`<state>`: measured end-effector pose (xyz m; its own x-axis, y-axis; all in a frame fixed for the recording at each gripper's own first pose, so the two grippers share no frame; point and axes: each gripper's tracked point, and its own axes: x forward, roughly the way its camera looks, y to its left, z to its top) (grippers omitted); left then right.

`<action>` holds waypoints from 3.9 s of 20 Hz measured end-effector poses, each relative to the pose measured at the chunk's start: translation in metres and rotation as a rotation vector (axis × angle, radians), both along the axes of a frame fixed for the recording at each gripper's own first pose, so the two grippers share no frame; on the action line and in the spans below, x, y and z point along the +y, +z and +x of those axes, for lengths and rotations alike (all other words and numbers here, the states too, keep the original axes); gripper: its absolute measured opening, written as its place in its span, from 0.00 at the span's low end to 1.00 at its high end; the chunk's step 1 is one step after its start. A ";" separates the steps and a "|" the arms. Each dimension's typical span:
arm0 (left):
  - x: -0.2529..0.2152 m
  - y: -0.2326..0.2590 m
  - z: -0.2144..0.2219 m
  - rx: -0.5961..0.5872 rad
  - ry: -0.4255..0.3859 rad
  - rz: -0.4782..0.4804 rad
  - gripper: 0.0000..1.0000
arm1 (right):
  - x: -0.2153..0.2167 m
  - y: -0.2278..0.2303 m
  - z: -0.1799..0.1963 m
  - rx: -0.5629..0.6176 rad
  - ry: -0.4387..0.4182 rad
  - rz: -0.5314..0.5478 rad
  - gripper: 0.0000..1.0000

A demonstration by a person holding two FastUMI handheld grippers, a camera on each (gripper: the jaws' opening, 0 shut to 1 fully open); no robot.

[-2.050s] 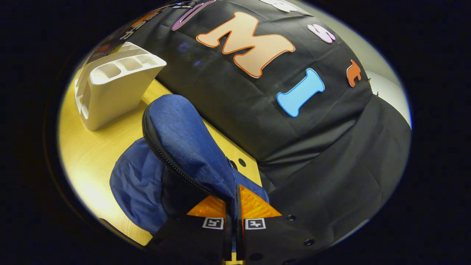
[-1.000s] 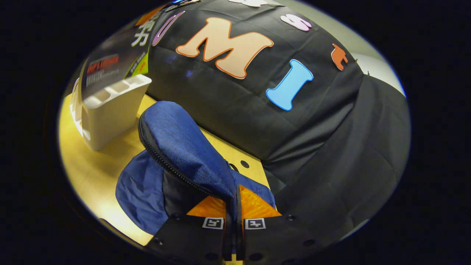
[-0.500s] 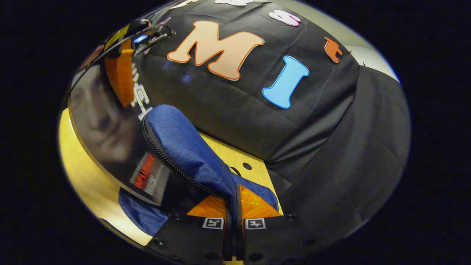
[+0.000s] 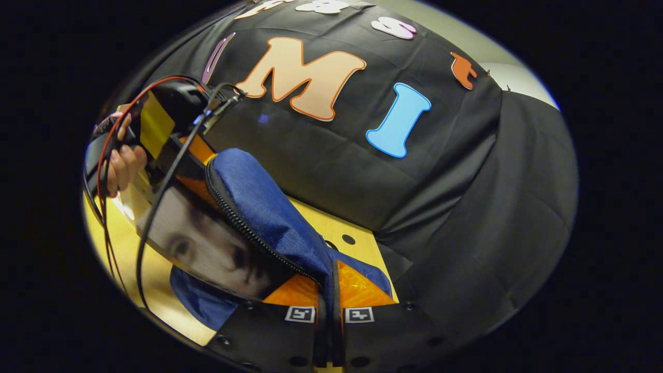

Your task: Open the schoolbag, grab two books from the bookshelf and put them into the schoolbag.

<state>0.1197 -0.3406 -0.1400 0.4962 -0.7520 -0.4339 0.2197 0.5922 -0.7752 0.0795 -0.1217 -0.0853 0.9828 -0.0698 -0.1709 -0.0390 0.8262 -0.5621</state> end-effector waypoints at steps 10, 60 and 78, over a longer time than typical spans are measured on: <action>-0.048 -0.060 0.033 0.024 -0.102 -0.125 0.37 | 0.003 0.001 0.002 -0.020 0.060 -0.003 0.07; 0.415 0.192 -0.128 0.020 0.392 0.606 0.93 | -0.004 -0.041 0.006 0.086 -0.188 0.053 0.07; 0.530 0.142 -0.031 0.184 0.422 0.697 0.85 | 0.000 -0.049 0.001 0.087 -0.306 0.036 0.05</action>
